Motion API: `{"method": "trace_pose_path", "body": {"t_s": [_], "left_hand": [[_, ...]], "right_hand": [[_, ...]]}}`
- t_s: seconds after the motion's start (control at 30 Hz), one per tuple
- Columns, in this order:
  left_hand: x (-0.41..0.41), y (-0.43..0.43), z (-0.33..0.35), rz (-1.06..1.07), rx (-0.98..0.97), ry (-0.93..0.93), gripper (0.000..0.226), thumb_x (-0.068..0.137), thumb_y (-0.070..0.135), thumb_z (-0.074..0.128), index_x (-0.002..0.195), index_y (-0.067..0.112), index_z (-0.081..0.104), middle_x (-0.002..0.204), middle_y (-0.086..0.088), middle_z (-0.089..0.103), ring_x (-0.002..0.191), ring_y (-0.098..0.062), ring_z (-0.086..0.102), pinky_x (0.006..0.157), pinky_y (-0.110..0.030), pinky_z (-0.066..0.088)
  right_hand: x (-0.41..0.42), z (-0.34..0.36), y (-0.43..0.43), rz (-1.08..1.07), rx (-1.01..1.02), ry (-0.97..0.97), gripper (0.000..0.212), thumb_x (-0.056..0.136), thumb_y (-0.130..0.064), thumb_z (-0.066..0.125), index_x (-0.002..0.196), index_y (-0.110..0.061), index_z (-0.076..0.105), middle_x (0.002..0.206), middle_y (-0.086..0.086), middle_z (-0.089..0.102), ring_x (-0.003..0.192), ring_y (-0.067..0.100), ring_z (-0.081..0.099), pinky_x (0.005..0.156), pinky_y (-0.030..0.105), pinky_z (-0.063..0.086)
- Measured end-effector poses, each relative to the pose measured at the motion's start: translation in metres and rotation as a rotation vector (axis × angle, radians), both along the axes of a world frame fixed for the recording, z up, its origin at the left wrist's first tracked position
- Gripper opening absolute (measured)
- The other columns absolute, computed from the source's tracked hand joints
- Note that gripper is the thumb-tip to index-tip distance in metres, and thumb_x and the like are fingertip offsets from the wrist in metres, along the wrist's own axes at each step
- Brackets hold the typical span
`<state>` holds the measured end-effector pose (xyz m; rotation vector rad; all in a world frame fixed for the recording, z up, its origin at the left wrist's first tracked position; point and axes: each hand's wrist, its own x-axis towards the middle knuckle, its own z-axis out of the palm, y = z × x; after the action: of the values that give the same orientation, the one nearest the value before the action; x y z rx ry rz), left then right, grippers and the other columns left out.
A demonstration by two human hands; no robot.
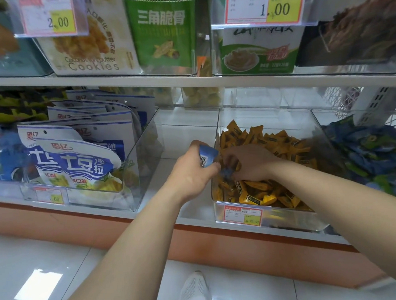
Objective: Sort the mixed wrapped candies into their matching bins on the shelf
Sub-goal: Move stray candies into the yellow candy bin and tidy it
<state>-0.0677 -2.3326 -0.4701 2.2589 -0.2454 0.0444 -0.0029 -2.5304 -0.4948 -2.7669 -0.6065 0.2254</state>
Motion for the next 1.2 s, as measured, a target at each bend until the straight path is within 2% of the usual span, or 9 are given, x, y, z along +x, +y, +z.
{"method": "trace_pose_path", "body": {"t_s": [0.07, 0.17, 0.33, 0.5, 0.57, 0.67, 0.83, 1.0, 1.2], "left_hand": [[-0.001, 0.001, 0.001, 0.008, -0.031, 0.017, 0.028, 0.096, 0.038, 0.058, 0.114, 0.017, 0.05, 0.098, 0.003, 0.057, 0.09, -0.016, 0.056, 0.07, -0.027, 0.042], [-0.003, 0.001, 0.008, 0.025, -0.087, -0.024, 0.02, 0.098, 0.039, 0.056, 0.103, 0.02, 0.053, 0.086, 0.011, 0.055, 0.077, -0.009, 0.054, 0.062, -0.026, 0.04], [-0.011, -0.002, 0.027, 0.103, -0.259, -0.166, 0.023, 0.092, 0.035, 0.067, 0.102, 0.017, 0.058, 0.09, 0.0, 0.066, 0.083, -0.02, 0.066, 0.061, -0.038, 0.057], [-0.02, -0.019, 0.035, 0.115, -0.636, 0.05, 0.024, 0.096, 0.023, 0.063, 0.116, 0.02, 0.049, 0.1, -0.014, 0.072, 0.06, -0.029, 0.072, 0.045, -0.028, 0.055], [-0.019, -0.025, 0.035, 0.125, -0.715, 0.087, 0.014, 0.103, 0.026, 0.052, 0.114, 0.019, 0.053, 0.093, -0.01, 0.072, 0.056, -0.025, 0.071, 0.043, -0.025, 0.054], [-0.018, -0.028, 0.038, 0.168, -0.811, 0.15, 0.027, 0.105, 0.042, 0.039, 0.104, 0.021, 0.057, 0.081, -0.006, 0.073, 0.055, -0.019, 0.067, 0.042, -0.024, 0.054], [-0.013, -0.021, 0.034, 0.168, -0.673, 0.111, 0.035, 0.098, 0.056, 0.043, 0.117, 0.027, 0.051, 0.109, -0.001, 0.068, 0.082, -0.016, 0.07, 0.053, -0.029, 0.055], [-0.01, -0.015, 0.029, 0.095, -0.744, 0.105, 0.036, 0.094, 0.035, 0.064, 0.126, 0.025, 0.05, 0.115, -0.003, 0.062, 0.098, -0.019, 0.069, 0.062, -0.027, 0.058], [-0.004, -0.003, 0.022, 0.216, -0.618, -0.066, 0.038, 0.089, 0.022, 0.073, 0.123, 0.025, 0.056, 0.12, -0.001, 0.062, 0.11, -0.022, 0.063, 0.091, -0.05, 0.056]], "right_hand": [[-0.007, 0.009, -0.008, -0.061, 0.171, 0.027, 0.04, 0.079, -0.028, 0.078, 0.114, -0.041, 0.062, 0.1, -0.021, 0.066, 0.093, -0.002, 0.061, 0.077, 0.022, 0.05], [-0.02, 0.026, -0.025, -0.153, 0.357, 0.011, 0.041, 0.082, -0.019, 0.076, 0.104, -0.05, 0.061, 0.1, -0.024, 0.066, 0.097, -0.005, 0.062, 0.079, 0.02, 0.05], [-0.041, 0.052, -0.047, -0.241, 0.71, -0.056, 0.033, 0.082, -0.003, 0.076, 0.1, -0.03, 0.071, 0.101, -0.004, 0.076, 0.1, 0.016, 0.07, 0.094, 0.041, 0.053], [-0.061, 0.069, -0.028, -0.143, 1.111, 0.111, 0.036, 0.082, 0.007, 0.073, 0.107, -0.018, 0.068, 0.096, 0.005, 0.078, 0.092, 0.02, 0.074, 0.074, 0.027, 0.057], [-0.063, 0.068, -0.016, -0.155, 1.154, 0.126, 0.034, 0.082, 0.01, 0.071, 0.104, -0.015, 0.068, 0.094, 0.008, 0.078, 0.089, 0.02, 0.074, 0.072, 0.026, 0.058], [-0.063, 0.066, -0.002, -0.212, 1.191, 0.131, 0.029, 0.081, 0.013, 0.071, 0.106, -0.002, 0.067, 0.095, 0.013, 0.076, 0.087, 0.02, 0.073, 0.071, 0.026, 0.058], [-0.059, 0.064, 0.009, -0.257, 1.28, 0.203, 0.025, 0.081, 0.008, 0.074, 0.105, 0.002, 0.066, 0.094, 0.013, 0.074, 0.087, 0.023, 0.073, 0.073, 0.027, 0.059], [-0.057, 0.06, 0.025, -0.254, 1.263, 0.187, 0.02, 0.08, 0.002, 0.078, 0.095, -0.003, 0.067, 0.093, 0.018, 0.073, 0.085, 0.026, 0.073, 0.073, 0.032, 0.06], [-0.043, 0.046, 0.024, -0.187, 1.074, 0.108, 0.018, 0.078, -0.006, 0.083, 0.087, -0.01, 0.068, 0.081, 0.008, 0.074, 0.074, 0.021, 0.073, 0.062, 0.028, 0.058]]}}
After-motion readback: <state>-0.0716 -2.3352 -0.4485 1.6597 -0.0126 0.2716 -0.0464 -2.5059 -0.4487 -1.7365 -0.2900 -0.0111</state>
